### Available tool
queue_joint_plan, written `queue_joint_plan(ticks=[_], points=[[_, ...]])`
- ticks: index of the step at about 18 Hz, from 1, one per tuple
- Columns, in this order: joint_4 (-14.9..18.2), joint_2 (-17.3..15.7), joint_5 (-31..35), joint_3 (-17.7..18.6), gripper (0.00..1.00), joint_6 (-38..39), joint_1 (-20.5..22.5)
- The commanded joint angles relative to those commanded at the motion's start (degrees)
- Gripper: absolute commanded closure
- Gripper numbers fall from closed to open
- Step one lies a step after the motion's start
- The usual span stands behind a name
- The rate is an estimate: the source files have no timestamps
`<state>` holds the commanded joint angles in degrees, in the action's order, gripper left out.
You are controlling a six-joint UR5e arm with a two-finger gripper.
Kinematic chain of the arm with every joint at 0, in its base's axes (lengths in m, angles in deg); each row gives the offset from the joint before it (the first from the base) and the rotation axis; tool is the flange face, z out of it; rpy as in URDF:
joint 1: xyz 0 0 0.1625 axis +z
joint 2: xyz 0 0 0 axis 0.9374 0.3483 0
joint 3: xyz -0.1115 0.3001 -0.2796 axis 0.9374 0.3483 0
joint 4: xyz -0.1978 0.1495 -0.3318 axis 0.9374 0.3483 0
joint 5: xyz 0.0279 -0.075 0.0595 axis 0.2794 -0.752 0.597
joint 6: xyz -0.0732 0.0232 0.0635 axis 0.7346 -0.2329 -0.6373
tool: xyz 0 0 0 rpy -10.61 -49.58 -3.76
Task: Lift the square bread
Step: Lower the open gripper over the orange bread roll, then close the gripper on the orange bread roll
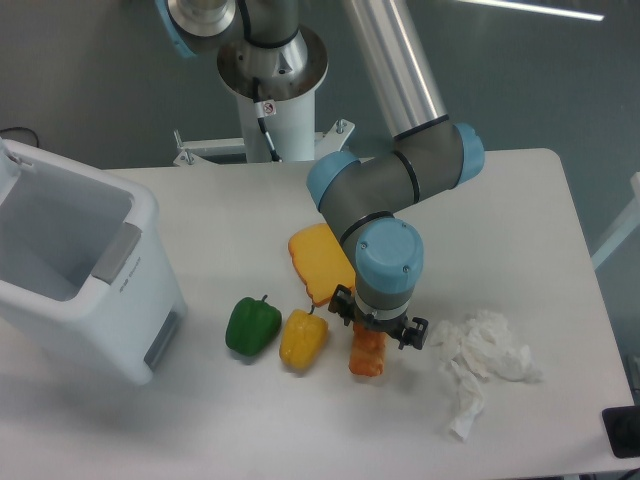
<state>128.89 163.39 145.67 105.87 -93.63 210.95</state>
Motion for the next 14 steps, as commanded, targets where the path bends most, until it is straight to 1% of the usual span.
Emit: queue_joint_plan(ticks=[2, 3, 4, 5, 6, 7, 11, 12, 14], points=[[0.0, -0.09, 0.09, 0.26, 0.0, 0.44, 0.0], [0.0, -0.09, 0.26, 0.44, 0.03, 0.53, 0.0], [0.09, -0.17, 0.87, 0.53, 0.2, 0.53, 0.0], [0.17, -0.17, 0.97, 0.53, 0.27, 0.53, 0.0], [0.18, -0.09, 1.05, 0.53, 0.35, 0.53, 0.0], [0.09, -0.17, 1.06, 0.53, 0.39, 0.44, 0.0], [0.26, -0.26, 1.06, 0.35, 0.73, 0.53, 0.0], [0.26, -0.35, 0.97, 0.09, 0.78, 0.44, 0.0], [0.26, -0.44, 0.88, -0.44, 0.79, 0.53, 0.0]])
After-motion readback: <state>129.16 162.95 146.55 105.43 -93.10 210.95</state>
